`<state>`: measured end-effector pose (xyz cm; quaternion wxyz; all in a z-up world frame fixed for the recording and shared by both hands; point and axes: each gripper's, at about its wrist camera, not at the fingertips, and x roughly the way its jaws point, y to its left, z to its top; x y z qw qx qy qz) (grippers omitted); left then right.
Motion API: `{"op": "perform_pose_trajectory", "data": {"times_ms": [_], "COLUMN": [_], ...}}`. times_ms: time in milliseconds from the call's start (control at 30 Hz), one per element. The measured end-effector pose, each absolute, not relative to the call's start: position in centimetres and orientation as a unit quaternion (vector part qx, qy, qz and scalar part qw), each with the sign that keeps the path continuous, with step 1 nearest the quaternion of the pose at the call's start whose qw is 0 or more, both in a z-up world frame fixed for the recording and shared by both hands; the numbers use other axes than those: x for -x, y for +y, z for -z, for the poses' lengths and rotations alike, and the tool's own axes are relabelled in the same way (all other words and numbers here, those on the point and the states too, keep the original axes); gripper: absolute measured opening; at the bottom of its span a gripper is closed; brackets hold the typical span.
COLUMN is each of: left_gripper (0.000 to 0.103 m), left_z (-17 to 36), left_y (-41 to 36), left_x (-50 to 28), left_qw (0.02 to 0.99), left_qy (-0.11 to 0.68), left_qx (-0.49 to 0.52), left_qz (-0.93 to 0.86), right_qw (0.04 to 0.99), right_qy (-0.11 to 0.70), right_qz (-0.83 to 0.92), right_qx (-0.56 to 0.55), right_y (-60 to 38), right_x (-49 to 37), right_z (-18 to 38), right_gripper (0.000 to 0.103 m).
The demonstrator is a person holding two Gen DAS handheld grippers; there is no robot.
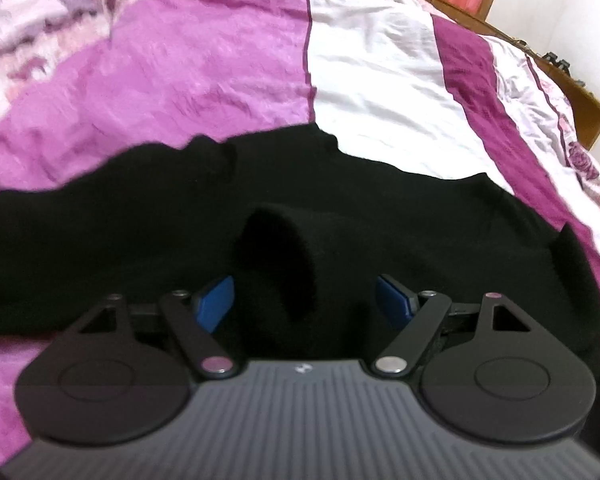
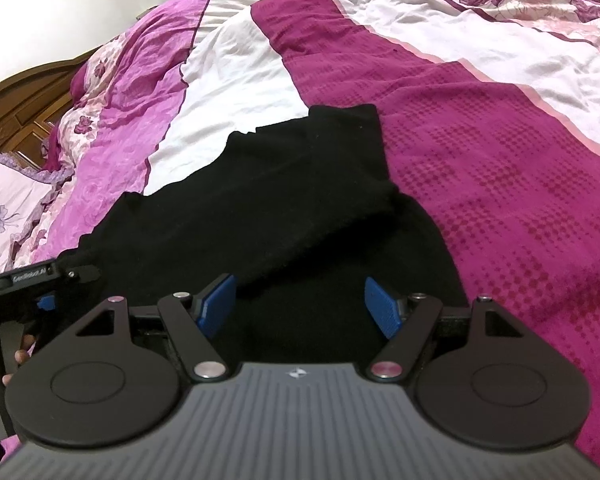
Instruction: Fold small clothes
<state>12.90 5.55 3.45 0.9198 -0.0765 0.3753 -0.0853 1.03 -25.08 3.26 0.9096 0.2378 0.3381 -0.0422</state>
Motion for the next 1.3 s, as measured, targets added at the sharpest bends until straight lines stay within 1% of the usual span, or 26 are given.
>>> {"op": "perform_pose_trajectory", "data": {"times_ms": [167,333,367,400,433,467,500,633,667,733,800,867,900,1033,1133,1167,1200,1233,1300], "left_gripper": [0.079,0.079,0.078,0.074,0.048,0.016,0.012,0.013,0.016,0.018,0.031,0.065,0.069,0.070,0.069,0.061,0.046,0.017,0.017], "left_z": [-4.9,-4.6,-4.4,-4.2,-3.9,-3.6,-3.4,-3.6,-3.6,-3.4,-3.3,-3.5,-3.5,-3.0,-2.4,-2.3,-2.3,-2.3,-2.6], "left_y": [5.5,4.6,4.6,4.5,4.4,4.4,4.5,6.1,6.5,7.5,8.0,8.0,7.9,7.5,7.0,6.8,6.5,6.2,6.0], "left_x": [-10.6,-10.9,-11.1,-11.4,-11.6,-11.8,-12.0,-12.0,-12.1,-12.4,-12.7,-12.7,-12.6,-13.3,-13.9,-14.0,-14.2,-14.5,-14.9], "left_qw": [0.935,0.931,0.930,0.928,0.925,0.921,0.918,0.921,0.923,0.920,0.914,0.919,0.924,0.920,0.914,0.914,0.914,0.912,0.908], "left_qy": [0.334,0.332,0.332,0.334,0.337,0.344,0.351,0.350,0.352,0.365,0.376,0.372,0.365,0.366,0.368,0.365,0.362,0.367,0.371], "left_qx": [0.030,0.009,0.010,0.012,0.014,0.015,0.019,0.050,0.050,0.063,0.079,0.074,0.069,0.082,0.107,0.110,0.109,0.107,0.117], "left_qz": [0.114,0.152,0.158,0.164,0.176,0.184,0.184,0.161,0.143,0.123,0.127,0.104,0.092,0.111,0.135,0.140,0.146,0.150,0.155], "right_qw": [0.910,0.910,0.910,0.910,0.910,0.910,0.910,0.910,0.910,0.910,0.911,0.911,0.911,0.911,0.915,0.917,0.919,0.920,0.922], "right_qy": [0.339,0.340,0.341,0.342,0.342,0.343,0.343,0.343,0.343,0.343,0.343,0.343,0.343,0.342,0.338,0.336,0.333,0.329,0.324], "right_qz": [0.043,0.048,0.048,0.048,0.048,0.048,0.048,0.048,0.048,0.049,0.049,0.050,0.050,0.049,0.044,0.043,0.041,0.037,0.030], "right_qx": [-0.233,-0.230,-0.229,-0.228,-0.227,-0.227,-0.227,-0.228,-0.227,-0.226,-0.224,-0.223,-0.223,-0.224,-0.216,-0.212,-0.209,-0.209,-0.210], "right_y": [-24.9,-24.7,-24.6,-24.6,-24.6,-24.6,-24.6,-24.7,-24.6,-24.6,-24.6,-24.6,-24.6,-24.5,-24.4,-24.4,-24.4,-24.5,-24.6], "right_x": [-1.3,-1.4,-1.4,-1.4,-1.4,-1.4,-1.3,-1.4,-1.4,-1.4,-1.4,-1.4,-1.4,-1.4,-1.6,-1.8,-2.0,-2.2,-2.9], "right_z": [-3.1,-3.1,-3.1,-3.1,-3.1,-3.1,-3.1,-3.1,-3.1,-3.1,-3.1,-3.1,-3.1,-3.0,-3.1,-3.1,-3.1,-3.0,-2.9], "right_gripper": [0.077,0.078,0.077,0.077,0.078,0.078,0.078,0.078,0.078,0.078,0.078,0.078,0.078,0.078,0.078,0.078,0.078,0.078,0.078]}}
